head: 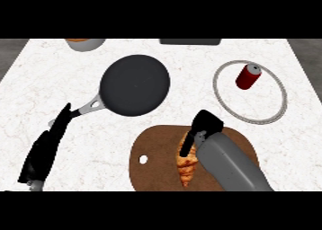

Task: Pick the croissant from the cutting board and place it in the pan

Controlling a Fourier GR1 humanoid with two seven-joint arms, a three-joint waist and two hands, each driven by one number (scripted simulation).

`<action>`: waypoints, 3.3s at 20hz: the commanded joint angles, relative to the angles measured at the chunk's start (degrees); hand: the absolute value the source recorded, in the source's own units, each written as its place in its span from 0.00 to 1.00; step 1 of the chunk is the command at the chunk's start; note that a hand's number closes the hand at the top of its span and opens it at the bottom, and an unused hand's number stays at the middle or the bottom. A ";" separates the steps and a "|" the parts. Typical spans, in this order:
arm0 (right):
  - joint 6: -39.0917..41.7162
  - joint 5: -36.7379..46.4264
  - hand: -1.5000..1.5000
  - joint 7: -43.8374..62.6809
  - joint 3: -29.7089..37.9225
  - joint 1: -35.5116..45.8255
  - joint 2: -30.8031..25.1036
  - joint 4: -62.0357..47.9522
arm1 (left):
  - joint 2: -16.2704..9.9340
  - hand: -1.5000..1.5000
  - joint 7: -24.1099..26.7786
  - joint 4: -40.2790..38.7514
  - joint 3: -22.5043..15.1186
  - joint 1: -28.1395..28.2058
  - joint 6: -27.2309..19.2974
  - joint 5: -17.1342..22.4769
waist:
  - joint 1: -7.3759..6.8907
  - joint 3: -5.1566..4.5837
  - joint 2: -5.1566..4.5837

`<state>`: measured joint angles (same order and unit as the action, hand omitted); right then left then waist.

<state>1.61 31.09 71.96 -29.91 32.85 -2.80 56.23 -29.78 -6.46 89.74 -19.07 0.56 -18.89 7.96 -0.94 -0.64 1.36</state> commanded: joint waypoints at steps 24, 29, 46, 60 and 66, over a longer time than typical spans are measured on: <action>-9.64 47.40 1.00 13.24 -5.11 4.77 2.75 17.21 | 0.67 0.50 1.02 -1.19 1.87 2.35 -0.40 -0.86 | 3.12 0.37 0.19; -7.83 48.54 1.00 13.26 -0.02 11.99 2.75 17.78 | 0.44 0.50 0.13 -1.01 1.85 0.47 1.51 -0.54 | 0.07 0.54 -0.96; -28.89 31.88 1.00 1.11 13.72 22.45 2.77 -9.39 | 2.28 0.50 -0.20 -0.08 0.26 -5.37 3.98 -1.99 | -6.18 0.69 -3.60; -44.23 6.92 0.00 -15.37 27.81 23.17 2.79 -19.22 | 3.74 0.50 1.34 -1.63 -1.53 -5.89 5.05 -3.25 | -9.70 0.95 -4.75; -58.77 9.70 0.00 -23.38 26.69 25.64 2.79 -21.30 | 4.27 0.50 -1.12 -1.69 -2.12 -7.61 4.51 -4.28 | -8.98 0.87 -4.48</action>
<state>-45.62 40.67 50.68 -3.49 57.98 -0.27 36.18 -26.00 -6.79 87.98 -20.34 -7.06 -13.78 4.69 -9.88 0.23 -3.15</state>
